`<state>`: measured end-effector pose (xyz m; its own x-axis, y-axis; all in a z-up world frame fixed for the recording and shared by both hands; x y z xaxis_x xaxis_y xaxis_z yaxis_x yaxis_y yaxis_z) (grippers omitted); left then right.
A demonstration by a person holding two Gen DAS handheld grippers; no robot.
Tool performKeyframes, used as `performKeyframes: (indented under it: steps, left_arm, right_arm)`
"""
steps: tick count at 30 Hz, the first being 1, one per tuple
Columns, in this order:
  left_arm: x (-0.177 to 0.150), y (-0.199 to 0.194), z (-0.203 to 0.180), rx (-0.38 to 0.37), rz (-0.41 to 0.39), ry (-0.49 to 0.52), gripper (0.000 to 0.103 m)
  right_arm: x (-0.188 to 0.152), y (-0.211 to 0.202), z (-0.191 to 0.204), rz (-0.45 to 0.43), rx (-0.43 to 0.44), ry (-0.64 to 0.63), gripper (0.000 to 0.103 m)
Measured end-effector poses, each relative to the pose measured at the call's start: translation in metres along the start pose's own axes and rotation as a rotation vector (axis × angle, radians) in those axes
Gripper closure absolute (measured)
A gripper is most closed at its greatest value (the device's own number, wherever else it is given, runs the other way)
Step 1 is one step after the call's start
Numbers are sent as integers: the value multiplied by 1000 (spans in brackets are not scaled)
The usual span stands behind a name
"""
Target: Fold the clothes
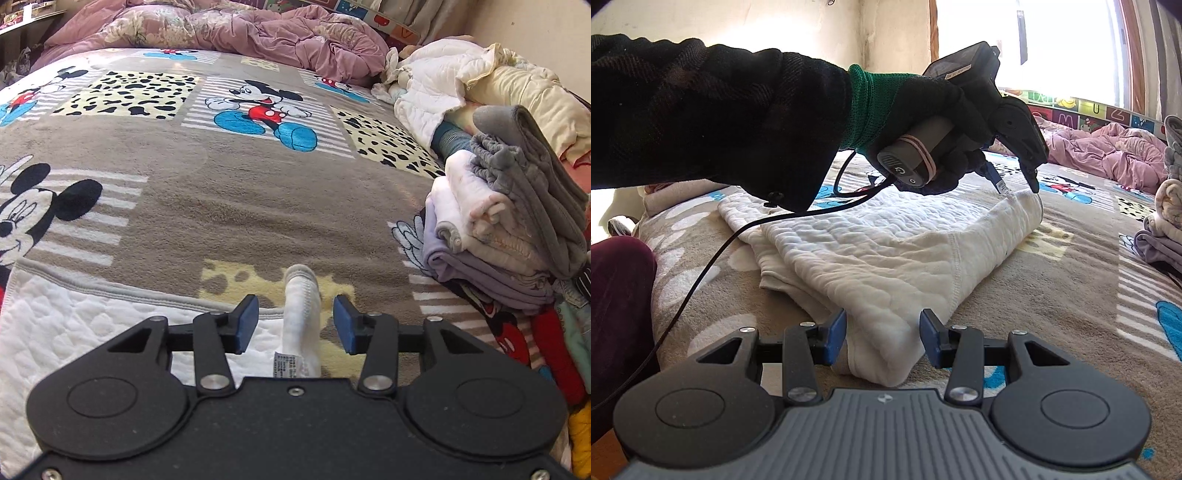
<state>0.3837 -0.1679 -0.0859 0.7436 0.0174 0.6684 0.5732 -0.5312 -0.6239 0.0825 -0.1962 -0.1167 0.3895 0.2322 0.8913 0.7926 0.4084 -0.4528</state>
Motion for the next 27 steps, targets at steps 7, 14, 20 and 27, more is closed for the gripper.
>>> performKeyframes:
  steps: [7, 14, 20, 27]
  left_arm:
    - [-10, 0, 25, 58, 41, 69, 98]
    - [-19, 2, 29, 46, 36, 181, 98]
    - [-34, 11, 45, 53, 70, 219, 97]
    - [-29, 5, 42, 87, 65, 258, 87]
  right_arm:
    - [23, -3, -69, -90, -28, 269, 57]
    - [57, 59, -85, -74, -113, 33, 59]
    - [67, 123, -75, -26, -57, -110, 62]
    - [48, 146, -55, 85, 47, -153, 61]
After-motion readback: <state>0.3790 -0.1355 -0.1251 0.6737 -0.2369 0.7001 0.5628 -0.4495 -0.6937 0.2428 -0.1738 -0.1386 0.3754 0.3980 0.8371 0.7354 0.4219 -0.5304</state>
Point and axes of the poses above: each gripper's, at about its wrist camera, not at the fingertips, and y roughly the way its jaws point, z to its left, x to its top, the point moved 9 cm from there along y, roughly the way its jaws point, and after that the axes turned 12 degrees about -x, right-handed, at the moved point
